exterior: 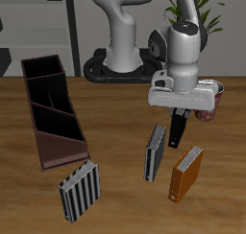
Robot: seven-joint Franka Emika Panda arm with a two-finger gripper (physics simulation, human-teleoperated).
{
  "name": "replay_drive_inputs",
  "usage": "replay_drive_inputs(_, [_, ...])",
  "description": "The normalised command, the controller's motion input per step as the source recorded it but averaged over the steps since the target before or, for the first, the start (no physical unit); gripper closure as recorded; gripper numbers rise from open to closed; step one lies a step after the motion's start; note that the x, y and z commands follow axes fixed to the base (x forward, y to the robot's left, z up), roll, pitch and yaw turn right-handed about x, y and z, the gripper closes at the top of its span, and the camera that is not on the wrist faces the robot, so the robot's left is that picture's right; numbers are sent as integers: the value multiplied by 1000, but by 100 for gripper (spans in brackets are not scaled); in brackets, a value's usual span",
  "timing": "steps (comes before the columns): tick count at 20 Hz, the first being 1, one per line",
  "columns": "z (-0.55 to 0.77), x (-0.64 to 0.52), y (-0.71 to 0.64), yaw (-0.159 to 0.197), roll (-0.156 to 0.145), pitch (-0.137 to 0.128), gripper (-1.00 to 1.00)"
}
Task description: Place the black book into the right desk caddy's left compartment
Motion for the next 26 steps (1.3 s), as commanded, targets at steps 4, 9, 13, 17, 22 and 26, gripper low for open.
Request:
replay_drive_inputs(4, [238,-246,-244,138,12,-44,100])
replay_drive_inputs(9, [238,-202,-279,126,-11,-25,100])
replay_drive_inputs(13, [520,-318,-522,159,-33,-38,100])
replay_drive_inputs(17, [294,-154,-303,86,-16,-9,100])
replay_drive_inputs(22, [408,-106,-419,86,-42,-24,100])
replay_drive_inputs(26, [558,23,-511,80,-92,-78,100])
